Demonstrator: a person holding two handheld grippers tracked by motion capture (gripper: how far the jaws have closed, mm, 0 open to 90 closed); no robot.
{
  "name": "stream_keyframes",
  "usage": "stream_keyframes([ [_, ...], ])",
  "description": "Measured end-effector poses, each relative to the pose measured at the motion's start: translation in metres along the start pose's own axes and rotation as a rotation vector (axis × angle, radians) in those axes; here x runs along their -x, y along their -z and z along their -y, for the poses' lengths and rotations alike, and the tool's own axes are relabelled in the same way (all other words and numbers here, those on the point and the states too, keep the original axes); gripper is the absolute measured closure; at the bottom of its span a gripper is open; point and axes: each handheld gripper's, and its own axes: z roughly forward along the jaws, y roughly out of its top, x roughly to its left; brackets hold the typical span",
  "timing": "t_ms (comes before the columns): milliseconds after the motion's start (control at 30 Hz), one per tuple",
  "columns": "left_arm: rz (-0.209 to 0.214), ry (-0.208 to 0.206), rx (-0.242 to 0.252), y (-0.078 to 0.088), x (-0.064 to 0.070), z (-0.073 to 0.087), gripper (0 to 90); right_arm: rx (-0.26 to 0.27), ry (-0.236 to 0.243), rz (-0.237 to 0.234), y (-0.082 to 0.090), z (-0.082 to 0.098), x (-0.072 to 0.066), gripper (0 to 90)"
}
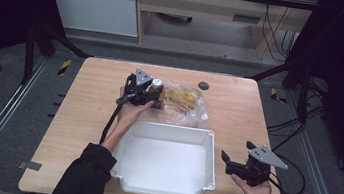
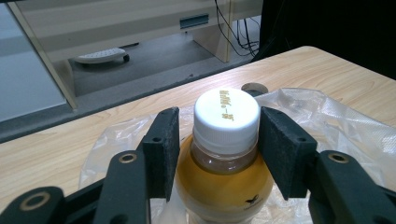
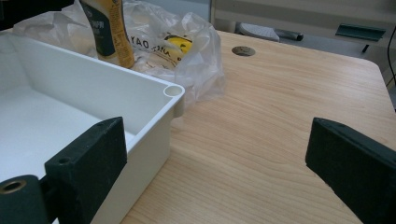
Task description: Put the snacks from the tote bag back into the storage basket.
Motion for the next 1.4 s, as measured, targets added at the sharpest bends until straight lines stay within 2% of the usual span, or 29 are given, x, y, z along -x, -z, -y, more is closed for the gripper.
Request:
stream_keyframes([
  [333,-0.006,-0.022,0.011,-0.006,0.004,0.000,54.8,0.000,0.000,0.000,0.000,0.000,0.000,5.6],
  [467,0.007,0.008,0.017,-0.006,0.001,-0.001,58.0,-0.002,0.001,0.000,0.000,0.000,0.000,5.6],
  [567,0.011,-0.006,0.016,-0.006,0.001,-0.001,58.2,-0.003,0.001,-0.001,0.000,0.000,0.000,5.6],
  [833,0.007,-0.009,0.013,-0.006,0.001,-0.002,58.8,-0.006,0.006,0.000,-0.001,0.000,0.000,5.6],
  [1033,0.002,0.001,-0.036,-0.003,-0.001,-0.008,58.9,-0.006,0.005,-0.001,-0.001,0.000,0.000,5.6],
  [1167,-0.005,-0.010,-0.056,0.000,-0.001,-0.010,58.9,-0.004,0.004,-0.001,0.000,0.000,0.000,5.6],
  [1267,-0.021,-0.020,-0.046,0.004,0.000,-0.012,59.0,-0.005,0.005,0.000,0.000,0.000,0.000,5.6],
  [1400,-0.022,-0.011,-0.019,0.011,-0.002,-0.017,59.0,-0.004,0.004,0.000,0.000,0.000,0.000,5.6],
])
